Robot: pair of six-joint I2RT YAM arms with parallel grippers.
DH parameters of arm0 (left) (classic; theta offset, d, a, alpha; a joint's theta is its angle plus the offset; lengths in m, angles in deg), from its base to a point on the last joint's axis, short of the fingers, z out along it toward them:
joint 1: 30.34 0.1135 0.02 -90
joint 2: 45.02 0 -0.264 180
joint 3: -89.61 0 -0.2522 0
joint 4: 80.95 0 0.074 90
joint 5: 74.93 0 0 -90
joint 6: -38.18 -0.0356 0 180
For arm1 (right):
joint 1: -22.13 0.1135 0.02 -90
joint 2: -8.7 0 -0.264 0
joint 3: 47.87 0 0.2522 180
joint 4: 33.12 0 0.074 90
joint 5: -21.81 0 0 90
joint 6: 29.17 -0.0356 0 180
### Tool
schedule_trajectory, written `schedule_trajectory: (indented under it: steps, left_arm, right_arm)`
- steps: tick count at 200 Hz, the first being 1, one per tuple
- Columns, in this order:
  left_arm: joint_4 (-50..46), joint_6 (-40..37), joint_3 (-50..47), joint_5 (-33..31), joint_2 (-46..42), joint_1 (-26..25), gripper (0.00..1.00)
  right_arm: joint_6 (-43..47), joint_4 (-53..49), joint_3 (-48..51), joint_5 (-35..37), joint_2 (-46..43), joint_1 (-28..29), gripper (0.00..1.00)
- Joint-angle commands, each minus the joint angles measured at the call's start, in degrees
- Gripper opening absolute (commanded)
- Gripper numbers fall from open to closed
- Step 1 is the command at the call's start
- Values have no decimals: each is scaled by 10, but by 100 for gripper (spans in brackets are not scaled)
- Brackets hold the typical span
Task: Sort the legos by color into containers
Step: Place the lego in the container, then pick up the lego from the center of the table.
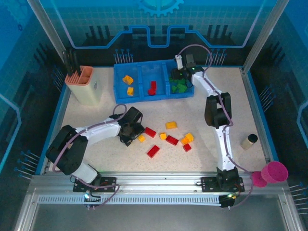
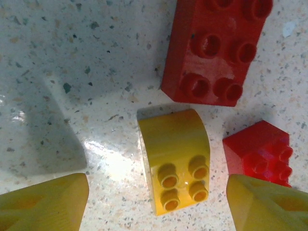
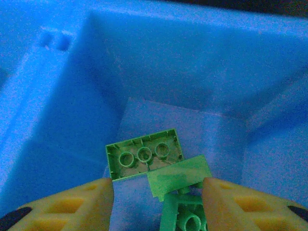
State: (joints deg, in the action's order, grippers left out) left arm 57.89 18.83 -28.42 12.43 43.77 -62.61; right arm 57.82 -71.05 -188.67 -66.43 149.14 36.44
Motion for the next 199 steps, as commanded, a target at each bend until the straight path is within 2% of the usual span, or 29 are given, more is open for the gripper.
schedule_trajectory:
  steps: [1, 30, 59, 88, 111, 136, 155, 177, 199]
  left_arm:
    - [21, 15, 15, -11, 24, -6, 75]
    - [35, 17, 24, -1, 65, -6, 73]
    - [38, 19, 33, 20, 100, -6, 65]
    - [31, 20, 37, 37, 125, -7, 54]
    - [20, 17, 36, 41, 132, -11, 41]
    - [9, 15, 30, 45, 125, -13, 27]
    - [-8, 1, 41, 40, 103, -11, 22]
    - [-50, -43, 86, 18, 64, 16, 19]
    - [-77, -93, 138, 18, 27, 67, 19]
  right_arm:
    - [-4, 32, 18, -16, -51, 5, 49]
    - [-12, 50, 43, -22, -76, 6, 47]
    - [-26, 84, 92, -29, -123, 10, 47]
    - [-30, 103, 123, -30, -148, 10, 47]
    - [-28, 105, 134, -29, -159, 10, 47]
    - [-26, 105, 150, -29, -176, 10, 47]
    - [-21, 92, 167, -28, -201, 10, 48]
    - [-22, 67, 211, -37, -251, 10, 51]
    - [-30, 42, 285, -36, -313, 12, 54]
